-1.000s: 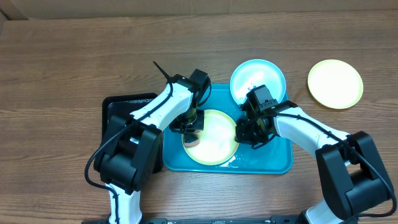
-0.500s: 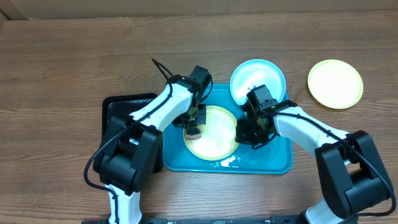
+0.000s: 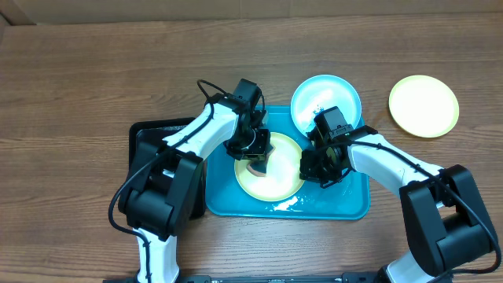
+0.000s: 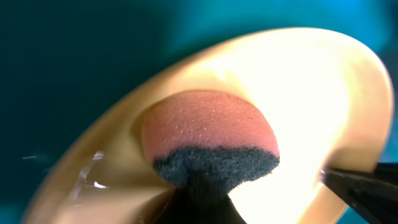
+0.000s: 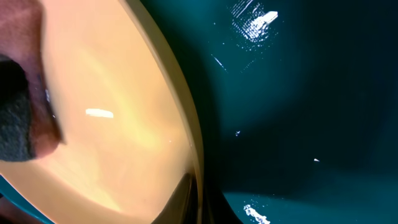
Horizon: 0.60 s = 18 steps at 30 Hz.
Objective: Clean dirty plates on tray and stack at the side
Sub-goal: 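Scrub the held yellow plate with the sponge in the left gripper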
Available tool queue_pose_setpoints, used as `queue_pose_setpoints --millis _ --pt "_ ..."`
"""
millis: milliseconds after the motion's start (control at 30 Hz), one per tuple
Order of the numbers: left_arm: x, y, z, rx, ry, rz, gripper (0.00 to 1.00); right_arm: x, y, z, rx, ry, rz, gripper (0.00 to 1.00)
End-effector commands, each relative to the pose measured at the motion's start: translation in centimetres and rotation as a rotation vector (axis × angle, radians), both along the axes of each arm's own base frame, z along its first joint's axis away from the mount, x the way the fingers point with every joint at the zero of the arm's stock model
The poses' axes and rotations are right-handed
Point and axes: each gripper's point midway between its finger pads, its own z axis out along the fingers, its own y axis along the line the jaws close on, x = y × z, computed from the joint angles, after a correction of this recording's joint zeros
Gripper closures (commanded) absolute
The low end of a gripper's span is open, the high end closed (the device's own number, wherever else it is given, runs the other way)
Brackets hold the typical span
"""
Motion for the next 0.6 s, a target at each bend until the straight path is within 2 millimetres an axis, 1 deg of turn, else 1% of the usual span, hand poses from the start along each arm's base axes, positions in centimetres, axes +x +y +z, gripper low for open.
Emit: queue_pose_setpoints --millis 0,200,367,467,500,567 --pt "-3.0 -2.0 -1.5 -0.063 0.1 -0.072 0.96 -0.4 -0.7 -1.0 -0.052 0.001 0.032 0.96" --pt "-4.7 -4.0 -1.3 -0.085 0.118 -0.128 0.96 -0.5 -0.8 -1.0 -0.054 0.005 0.031 0.96" --pt "-6.4 -5.1 -1.3 -0.073 0.132 -0.177 0.96 -0.6 -0.8 -1.0 -0.054 0.006 0.031 0.96" --pt "-7.3 -4.9 -1.3 -0.052 0.16 -0.187 0.96 -0.6 -0.8 -1.0 -0.055 0.008 0.031 0.96" --pt "-7.5 -4.6 -1.4 -0.035 0.168 -0.187 0.96 -0.6 -0.8 -1.0 -0.055 0.009 0.031 0.96" --pt "-7.7 -3.3 -1.8 0.037 0.173 -0.185 0.96 -0.6 -0.8 -1.0 -0.055 0.009 0.031 0.96"
